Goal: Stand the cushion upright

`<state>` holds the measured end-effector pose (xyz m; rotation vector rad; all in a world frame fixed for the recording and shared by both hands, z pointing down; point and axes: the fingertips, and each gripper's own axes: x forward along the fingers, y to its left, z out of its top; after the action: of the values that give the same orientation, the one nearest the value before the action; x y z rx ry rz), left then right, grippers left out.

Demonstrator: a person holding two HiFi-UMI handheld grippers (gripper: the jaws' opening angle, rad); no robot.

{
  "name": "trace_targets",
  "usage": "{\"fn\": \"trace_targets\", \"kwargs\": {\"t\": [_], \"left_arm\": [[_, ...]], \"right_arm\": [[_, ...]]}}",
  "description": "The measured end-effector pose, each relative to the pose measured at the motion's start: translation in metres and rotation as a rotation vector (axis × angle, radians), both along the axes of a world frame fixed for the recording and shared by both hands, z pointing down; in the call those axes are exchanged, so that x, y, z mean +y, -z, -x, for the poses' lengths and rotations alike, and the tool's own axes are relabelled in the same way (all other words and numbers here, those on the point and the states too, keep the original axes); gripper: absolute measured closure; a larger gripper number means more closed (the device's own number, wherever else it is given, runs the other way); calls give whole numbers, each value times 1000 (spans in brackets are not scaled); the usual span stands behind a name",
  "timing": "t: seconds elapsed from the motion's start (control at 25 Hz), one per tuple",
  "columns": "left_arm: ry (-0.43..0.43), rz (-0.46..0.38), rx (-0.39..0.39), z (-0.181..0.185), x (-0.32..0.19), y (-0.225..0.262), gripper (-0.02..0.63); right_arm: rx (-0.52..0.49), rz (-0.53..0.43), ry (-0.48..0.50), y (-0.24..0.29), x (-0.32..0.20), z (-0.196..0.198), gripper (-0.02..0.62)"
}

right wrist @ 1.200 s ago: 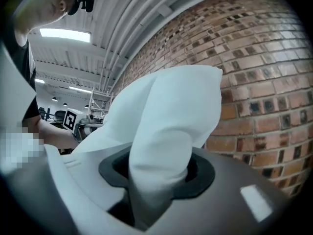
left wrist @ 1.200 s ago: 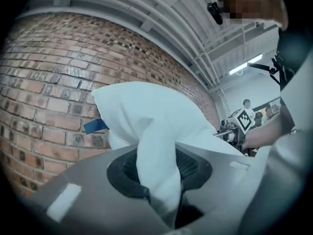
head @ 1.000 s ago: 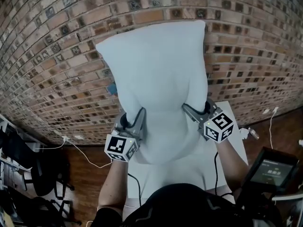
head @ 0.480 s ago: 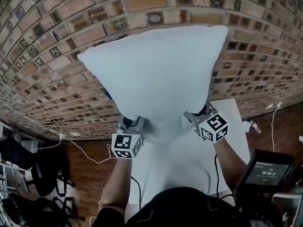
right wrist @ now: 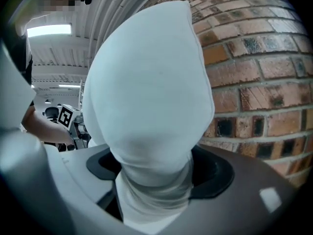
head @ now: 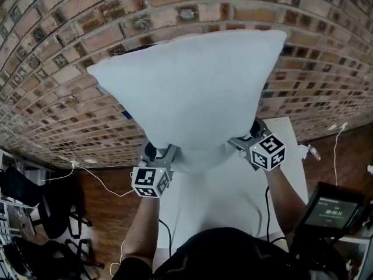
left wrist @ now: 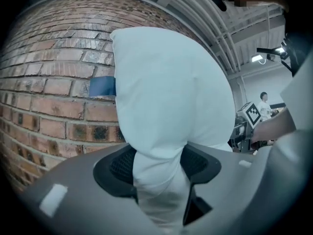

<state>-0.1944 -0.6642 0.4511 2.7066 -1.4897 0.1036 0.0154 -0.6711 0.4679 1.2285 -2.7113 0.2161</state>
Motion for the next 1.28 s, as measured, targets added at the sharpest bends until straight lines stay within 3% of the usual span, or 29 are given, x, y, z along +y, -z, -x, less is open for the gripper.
{"fn": "trace_targets", "kwargs": {"t": [0.24, 0.44, 0.84, 1.08, 1.2, 1.28], "left_arm": [[68, 27, -79, 9, 21, -2, 333], [97, 23, -117, 16, 50, 4, 369], [108, -19, -20, 20, 129, 30, 424], [41, -19, 61, 4, 186, 41, 597], [-6, -19, 159, -14, 219, 60, 597], [-16, -18, 163, -27, 239, 71, 597]], "right_arm": [[5, 53, -41, -7, 23, -18, 161], [3, 67, -103, -1, 50, -42, 161], [-54, 19, -131, 33, 123, -61, 167], [-68, -10, -94, 52, 178, -59, 204], [-97, -6, -109, 60, 201, -68, 213], [-105, -16, -105, 65, 216, -72, 233]]}}
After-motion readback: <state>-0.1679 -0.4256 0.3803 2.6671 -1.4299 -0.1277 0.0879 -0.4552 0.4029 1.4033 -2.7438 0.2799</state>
